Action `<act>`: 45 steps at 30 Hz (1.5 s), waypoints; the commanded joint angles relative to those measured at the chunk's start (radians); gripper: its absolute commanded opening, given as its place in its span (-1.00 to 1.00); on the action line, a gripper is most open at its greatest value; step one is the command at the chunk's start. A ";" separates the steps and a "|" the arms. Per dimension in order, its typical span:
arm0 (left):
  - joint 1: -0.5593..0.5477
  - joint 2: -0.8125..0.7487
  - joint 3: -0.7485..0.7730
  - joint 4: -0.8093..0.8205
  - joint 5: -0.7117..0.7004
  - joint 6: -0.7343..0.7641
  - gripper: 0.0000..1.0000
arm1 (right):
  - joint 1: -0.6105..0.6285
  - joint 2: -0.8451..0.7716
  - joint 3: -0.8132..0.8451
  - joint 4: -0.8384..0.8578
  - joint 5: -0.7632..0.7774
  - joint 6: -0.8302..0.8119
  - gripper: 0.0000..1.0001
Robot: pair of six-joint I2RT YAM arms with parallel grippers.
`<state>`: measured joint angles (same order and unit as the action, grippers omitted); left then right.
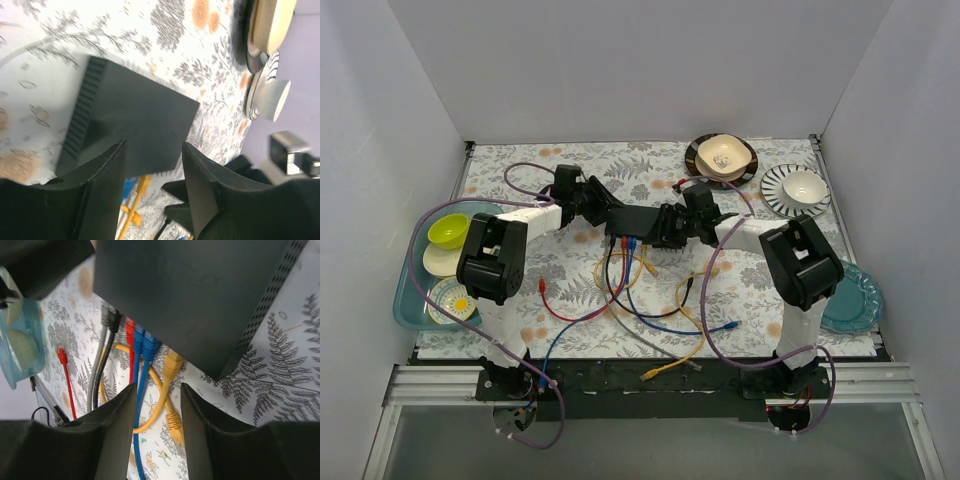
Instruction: Pull the plug from the switch port
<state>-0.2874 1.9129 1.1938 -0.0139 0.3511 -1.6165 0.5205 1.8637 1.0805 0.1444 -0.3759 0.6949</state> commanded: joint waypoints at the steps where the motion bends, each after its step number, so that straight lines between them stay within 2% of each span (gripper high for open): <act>1: 0.022 0.055 0.041 0.008 0.031 -0.006 -0.09 | 0.007 0.069 -0.002 0.119 -0.083 0.109 -0.06; 8: 0.027 0.086 0.029 0.008 0.043 -0.020 -0.10 | 0.006 0.124 0.007 0.171 -0.080 0.210 -0.03; 13: 0.030 0.083 0.016 0.032 0.043 -0.017 -0.11 | -0.007 0.149 -0.050 0.313 -0.043 0.385 -0.03; 22: 0.033 0.083 0.003 0.040 0.054 -0.022 -0.12 | -0.042 0.201 -0.039 0.331 -0.011 0.440 -0.22; 37: 0.033 0.081 -0.022 0.054 0.069 -0.023 -0.12 | -0.066 0.272 -0.077 0.512 0.014 0.655 -0.28; 40: 0.033 0.074 -0.031 0.052 0.069 -0.016 -0.12 | -0.066 0.282 -0.059 0.497 0.020 0.658 -0.36; 45: 0.031 0.061 -0.051 0.063 0.080 -0.016 -0.13 | -0.066 0.293 -0.044 0.486 0.008 0.629 -0.69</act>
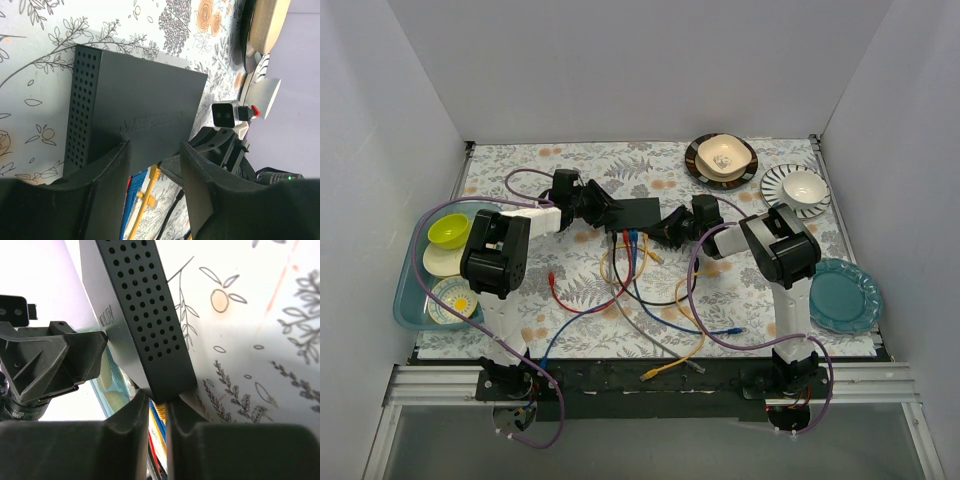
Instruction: Pull the plug from the switch port
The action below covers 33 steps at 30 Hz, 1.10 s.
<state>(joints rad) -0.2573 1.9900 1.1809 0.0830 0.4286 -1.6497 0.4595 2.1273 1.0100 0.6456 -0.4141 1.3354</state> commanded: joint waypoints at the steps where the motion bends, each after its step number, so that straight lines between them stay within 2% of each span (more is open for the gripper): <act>1: 0.003 -0.016 -0.041 -0.023 0.015 0.011 -0.13 | -0.005 0.031 0.029 -0.026 0.043 -0.028 -0.80; 5: -0.010 -0.011 -0.050 0.047 0.110 -0.016 -0.13 | -0.005 0.014 0.009 -0.050 0.026 -0.097 -0.97; 13: -0.068 0.062 -0.009 0.083 0.223 -0.033 -0.14 | -0.002 0.003 -0.010 -0.127 -0.014 -0.220 -0.97; 23: -0.088 0.168 0.049 0.005 0.134 -0.050 -0.17 | 0.015 -0.017 -0.062 -0.164 -0.072 -0.295 -0.97; 33: -0.088 0.182 0.069 -0.042 0.038 -0.056 -0.17 | 0.013 -0.029 -0.100 -0.201 -0.149 -0.347 -0.97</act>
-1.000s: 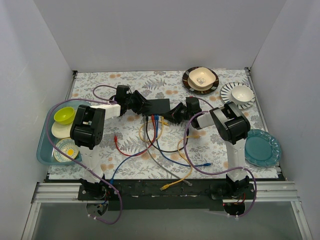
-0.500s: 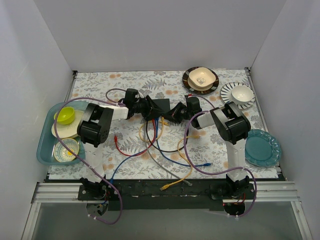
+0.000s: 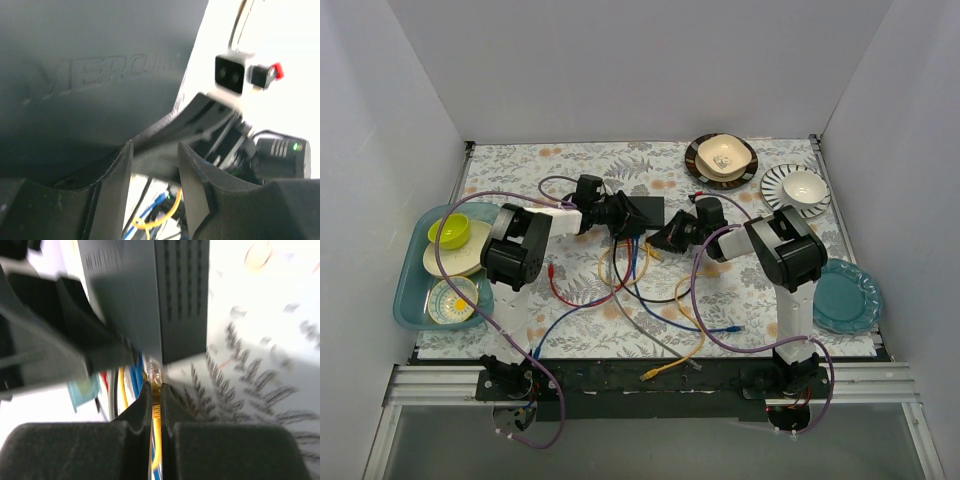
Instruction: Pull the plug from the switch port
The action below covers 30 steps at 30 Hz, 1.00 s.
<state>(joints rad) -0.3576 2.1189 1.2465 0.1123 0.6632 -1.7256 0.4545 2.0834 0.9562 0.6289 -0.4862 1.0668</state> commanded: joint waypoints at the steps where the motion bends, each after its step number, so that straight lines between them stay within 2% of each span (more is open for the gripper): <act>1: 0.012 0.049 0.004 -0.079 -0.206 0.020 -0.17 | 0.018 0.018 -0.051 -0.186 -0.090 -0.080 -0.97; 5: 0.012 0.020 0.004 -0.103 -0.264 0.031 -0.17 | 0.015 -0.015 -0.097 -0.181 -0.089 -0.093 -0.97; 7: 0.014 0.004 0.001 -0.102 -0.275 0.037 -0.17 | 0.004 -0.095 -0.132 -0.185 -0.037 -0.125 -0.97; 9: 0.017 -0.030 -0.005 -0.089 -0.275 0.041 -0.15 | -0.020 -0.167 -0.162 -0.297 0.027 -0.172 -0.97; 11: 0.026 -0.072 -0.022 -0.051 -0.251 0.041 -0.14 | -0.040 -0.270 -0.154 -0.429 0.150 -0.289 -0.97; 12: 0.031 -0.089 -0.030 -0.034 -0.238 0.040 -0.12 | -0.060 -0.301 -0.149 -0.545 0.187 -0.335 -0.97; 13: 0.040 -0.105 -0.044 -0.001 -0.214 0.040 -0.11 | -0.069 -0.353 -0.148 -0.599 0.252 -0.400 -0.97; 16: 0.057 -0.157 -0.056 0.058 -0.183 0.035 -0.08 | -0.085 -0.450 -0.162 -0.675 0.311 -0.465 -0.95; 18: 0.063 -0.178 -0.061 0.079 -0.157 0.029 -0.07 | -0.085 -0.503 -0.157 -0.641 0.316 -0.469 -0.50; 19: 0.069 -0.184 -0.061 0.105 -0.148 0.018 -0.05 | -0.082 -0.519 -0.152 -0.611 0.316 -0.455 -0.11; 22: 0.078 -0.195 -0.052 0.154 -0.111 0.000 -0.02 | -0.063 -0.525 -0.065 -0.561 0.327 -0.421 0.29; 25: 0.086 -0.211 -0.032 0.191 -0.100 -0.018 0.00 | -0.039 -0.455 0.077 -0.535 0.279 -0.404 0.34; 27: 0.091 -0.223 -0.036 0.219 -0.126 -0.034 0.02 | -0.017 -0.377 0.124 -0.490 0.236 -0.377 0.30; 29: 0.101 -0.218 -0.025 0.192 -0.169 -0.029 0.02 | -0.008 -0.303 0.206 -0.454 0.140 -0.351 0.18; 30: 0.104 -0.209 0.006 0.158 -0.209 -0.013 0.02 | 0.002 -0.224 0.240 -0.459 0.115 -0.340 -0.01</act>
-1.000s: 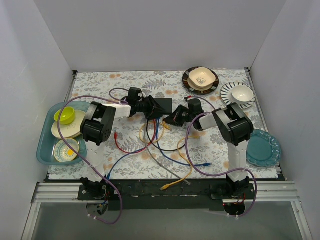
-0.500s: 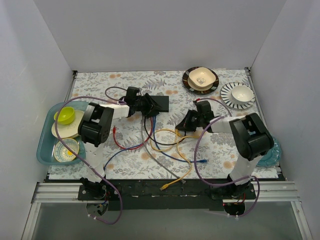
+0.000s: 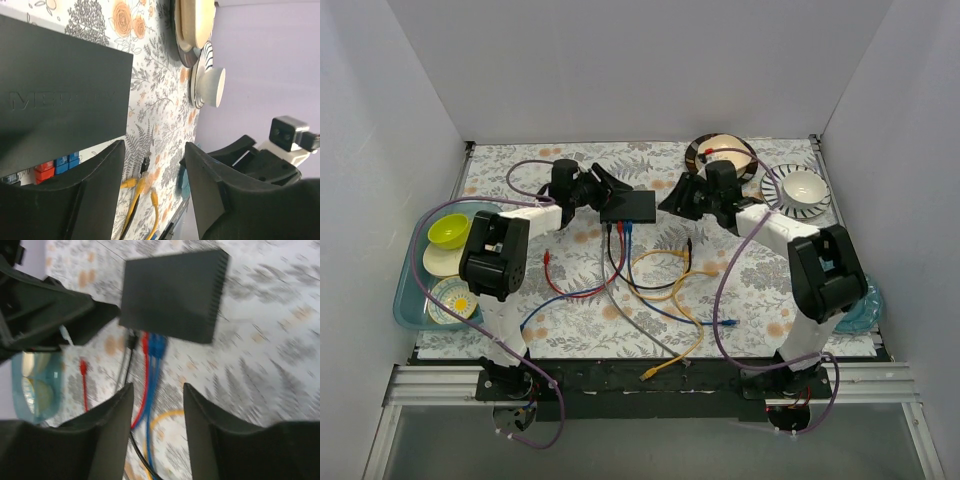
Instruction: Pull the plug from the switch port
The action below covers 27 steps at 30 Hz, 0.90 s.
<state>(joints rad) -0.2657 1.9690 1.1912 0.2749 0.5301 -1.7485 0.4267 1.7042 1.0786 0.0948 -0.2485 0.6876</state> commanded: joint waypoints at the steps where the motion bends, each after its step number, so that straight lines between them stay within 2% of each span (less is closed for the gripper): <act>1: 0.020 -0.041 0.083 -0.084 -0.087 0.020 0.01 | 0.037 0.193 0.141 0.074 -0.165 0.067 -0.10; 3: 0.031 0.019 0.134 -0.170 -0.094 0.058 -0.04 | 0.049 0.273 0.176 0.095 -0.193 0.101 -0.27; 5: 0.043 0.040 0.157 -0.239 -0.122 0.072 -0.05 | 0.053 0.304 0.169 0.129 -0.224 0.151 -0.29; 9: 0.059 0.065 0.136 -0.266 -0.148 0.084 -0.06 | 0.061 0.359 0.190 0.157 -0.244 0.174 -0.07; 12: 0.063 0.088 0.133 -0.269 -0.159 0.089 -0.06 | 0.063 0.388 0.224 0.148 -0.244 0.179 0.02; 19: 0.063 0.133 0.148 -0.304 -0.159 0.090 -0.07 | 0.069 0.479 0.299 0.140 -0.238 0.246 0.08; 27: 0.063 0.126 0.119 -0.304 -0.154 0.090 -0.08 | 0.080 0.557 0.349 0.157 -0.239 0.299 0.04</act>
<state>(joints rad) -0.1989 2.0869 1.3319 0.0376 0.4000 -1.6833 0.4934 2.2154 1.3849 0.2382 -0.5030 0.9668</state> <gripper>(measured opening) 0.458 0.529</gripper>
